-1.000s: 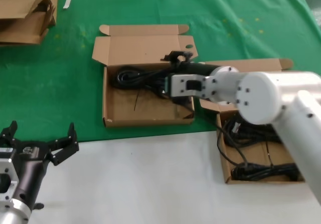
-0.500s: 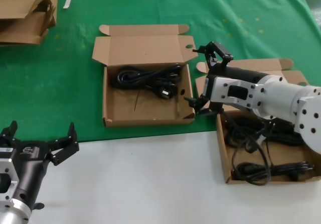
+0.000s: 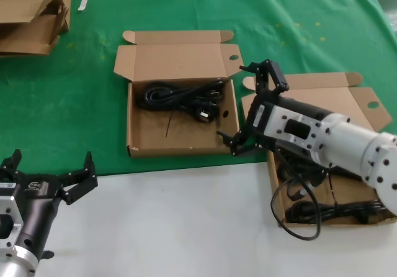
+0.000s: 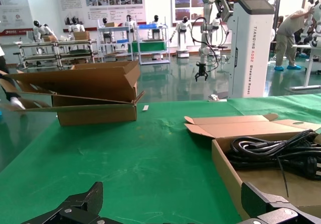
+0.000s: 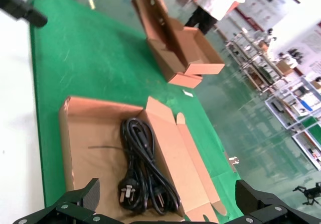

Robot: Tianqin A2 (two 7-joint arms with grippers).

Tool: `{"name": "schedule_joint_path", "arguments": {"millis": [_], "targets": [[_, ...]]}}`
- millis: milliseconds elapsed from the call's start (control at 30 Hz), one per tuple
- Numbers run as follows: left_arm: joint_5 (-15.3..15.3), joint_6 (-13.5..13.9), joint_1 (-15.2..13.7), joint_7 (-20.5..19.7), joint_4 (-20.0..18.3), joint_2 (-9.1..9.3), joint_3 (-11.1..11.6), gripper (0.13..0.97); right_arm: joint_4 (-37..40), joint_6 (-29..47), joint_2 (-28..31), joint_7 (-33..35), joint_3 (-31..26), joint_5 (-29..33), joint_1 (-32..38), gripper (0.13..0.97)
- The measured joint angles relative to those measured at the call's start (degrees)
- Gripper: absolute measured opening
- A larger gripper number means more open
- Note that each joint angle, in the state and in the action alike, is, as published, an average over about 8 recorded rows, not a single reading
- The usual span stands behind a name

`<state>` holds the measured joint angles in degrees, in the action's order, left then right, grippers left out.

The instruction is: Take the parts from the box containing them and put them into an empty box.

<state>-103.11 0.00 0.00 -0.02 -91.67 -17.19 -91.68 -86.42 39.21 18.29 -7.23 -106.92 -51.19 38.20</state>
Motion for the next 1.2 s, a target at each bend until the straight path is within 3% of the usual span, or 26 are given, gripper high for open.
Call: {"name": "schedule_joint_path", "arguments": {"millis": [267,1200], "targets": [[0.0,0.0,0.0,0.0,0.0,0.00,0.0,0.966,-0.6,-4.8,-0.1,0.9,1.9,-6.4,-4.7,0.962],[0.0,0.0,0.0,0.0,0.0,0.00,0.0,0.966,-2.9,-21.8,-0.6,4.0,8.5,-28.9,-21.2,0.966]]}}
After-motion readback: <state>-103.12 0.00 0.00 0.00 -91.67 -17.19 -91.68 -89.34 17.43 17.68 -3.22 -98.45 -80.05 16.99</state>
